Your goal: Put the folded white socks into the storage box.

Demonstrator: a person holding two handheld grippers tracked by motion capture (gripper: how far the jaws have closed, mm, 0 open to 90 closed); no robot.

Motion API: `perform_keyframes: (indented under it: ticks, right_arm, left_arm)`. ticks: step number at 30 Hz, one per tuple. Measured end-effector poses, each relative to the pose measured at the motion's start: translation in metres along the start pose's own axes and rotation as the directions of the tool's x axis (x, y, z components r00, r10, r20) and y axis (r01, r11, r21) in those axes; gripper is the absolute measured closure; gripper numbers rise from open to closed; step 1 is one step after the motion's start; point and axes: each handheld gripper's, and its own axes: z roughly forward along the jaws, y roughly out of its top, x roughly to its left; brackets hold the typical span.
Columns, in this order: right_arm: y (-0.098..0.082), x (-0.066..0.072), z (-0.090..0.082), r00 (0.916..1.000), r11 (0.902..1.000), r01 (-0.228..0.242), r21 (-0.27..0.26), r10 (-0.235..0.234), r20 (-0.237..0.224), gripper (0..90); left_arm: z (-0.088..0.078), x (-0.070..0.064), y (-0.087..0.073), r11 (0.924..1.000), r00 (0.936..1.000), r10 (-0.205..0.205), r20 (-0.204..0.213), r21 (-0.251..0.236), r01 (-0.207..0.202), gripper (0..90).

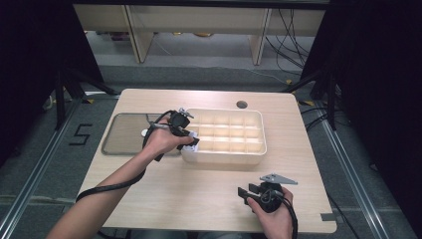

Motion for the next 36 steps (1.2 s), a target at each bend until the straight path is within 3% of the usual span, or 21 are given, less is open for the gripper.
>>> perform_keyframes:
  ticks: [17,19,32,36]
  right_arm:
    - [0.002,-0.001,-0.002,0.9999,0.9999,0.004,-0.009,-0.004,0.010,51.0]
    - [0.002,-0.001,-0.002,0.9999,0.9999,0.008,-0.011,-0.008,0.009,51.0]
    - [0.002,-0.001,-0.001,1.0000,0.9999,0.001,-0.011,-0.001,0.001,50.8]
    - [0.002,-0.002,-0.003,0.9998,1.0000,0.005,-0.007,-0.004,0.019,50.7]
  left_arm:
    - [-0.038,0.015,-0.025,0.9941,0.9989,-0.001,-0.048,-0.108,-0.004,41.5]
    - [-0.045,0.016,-0.031,0.9900,0.9979,-0.007,-0.064,-0.141,-0.002,40.4]
    - [-0.065,0.017,-0.060,0.9769,0.9973,-0.020,-0.071,-0.214,0.004,36.0]
    - [-0.071,0.019,-0.072,0.9684,0.9941,-0.028,-0.104,-0.249,0.001,35.7]
